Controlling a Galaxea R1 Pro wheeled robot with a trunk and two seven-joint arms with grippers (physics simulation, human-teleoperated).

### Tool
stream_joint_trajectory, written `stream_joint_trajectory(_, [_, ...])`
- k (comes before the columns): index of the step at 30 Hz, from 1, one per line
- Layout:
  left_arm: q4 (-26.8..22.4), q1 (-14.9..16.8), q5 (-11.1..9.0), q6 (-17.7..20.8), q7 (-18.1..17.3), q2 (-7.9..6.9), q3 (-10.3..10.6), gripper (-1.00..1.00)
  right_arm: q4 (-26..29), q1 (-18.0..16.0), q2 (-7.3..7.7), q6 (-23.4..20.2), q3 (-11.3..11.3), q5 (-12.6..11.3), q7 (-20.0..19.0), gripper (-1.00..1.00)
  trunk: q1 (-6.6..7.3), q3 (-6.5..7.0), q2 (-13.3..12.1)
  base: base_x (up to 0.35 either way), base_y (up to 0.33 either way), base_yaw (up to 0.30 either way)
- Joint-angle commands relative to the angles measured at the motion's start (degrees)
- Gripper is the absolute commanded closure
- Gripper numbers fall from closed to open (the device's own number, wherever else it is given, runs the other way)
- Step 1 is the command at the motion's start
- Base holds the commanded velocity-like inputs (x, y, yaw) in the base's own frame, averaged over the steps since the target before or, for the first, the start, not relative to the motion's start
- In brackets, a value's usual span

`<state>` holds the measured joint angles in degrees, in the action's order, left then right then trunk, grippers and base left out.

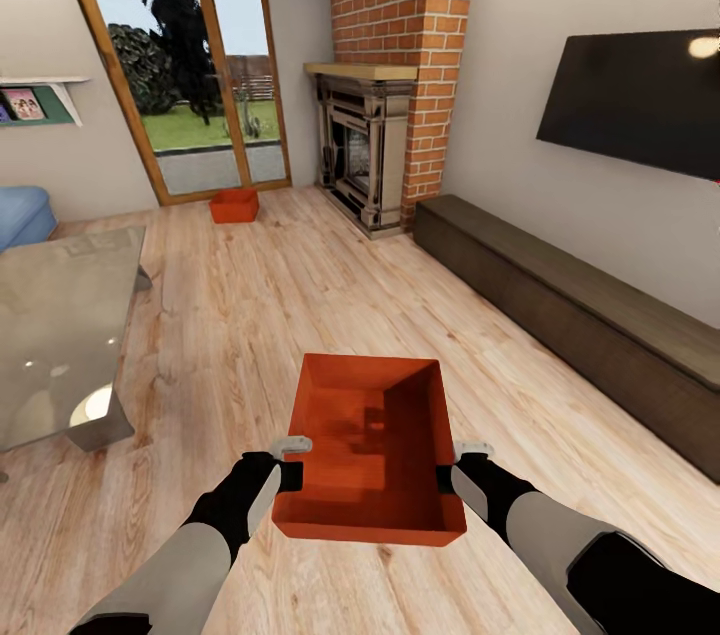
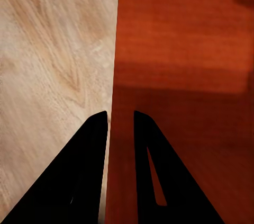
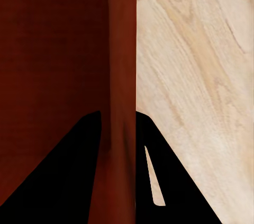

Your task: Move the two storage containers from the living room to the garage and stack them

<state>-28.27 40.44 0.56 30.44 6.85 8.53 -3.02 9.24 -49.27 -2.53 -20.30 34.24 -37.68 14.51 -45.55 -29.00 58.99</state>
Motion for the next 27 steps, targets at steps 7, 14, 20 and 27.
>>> stream_joint_trajectory(7, [0.1, 0.0, 1.3, 1.0, 0.4, 0.06, -0.2, 1.00, 1.0, 0.0, 0.01, 0.3, 2.1, -0.9, 0.3, 1.00, 1.54, 1.82, -2.8, 0.000, 0.000, 0.000])
stream_joint_trajectory(14, [0.1, 0.0, 1.3, 1.0, 0.4, 0.03, -0.2, 1.00, 1.0, 0.0, 0.01, 0.3, 2.1, -0.9, 0.3, 1.00, 3.08, 3.69, -5.6, 0.000, 0.000, 0.000])
stream_joint_trajectory(20, [0.1, 0.0, 1.3, 1.0, 0.4, 0.04, -0.2, 1.00, 1.0, 0.0, 0.04, 0.3, 2.1, -0.9, 0.3, 1.00, 4.39, 5.30, -8.0, 0.000, 0.000, 0.000])
stream_joint_trajectory(27, [0.1, 0.0, 1.4, 1.0, 0.4, 0.06, -0.2, 1.00, 1.0, 0.0, -0.01, 0.3, 2.1, -0.9, 0.3, 1.00, 5.93, 7.17, -10.8, 0.000, 0.000, 0.000])
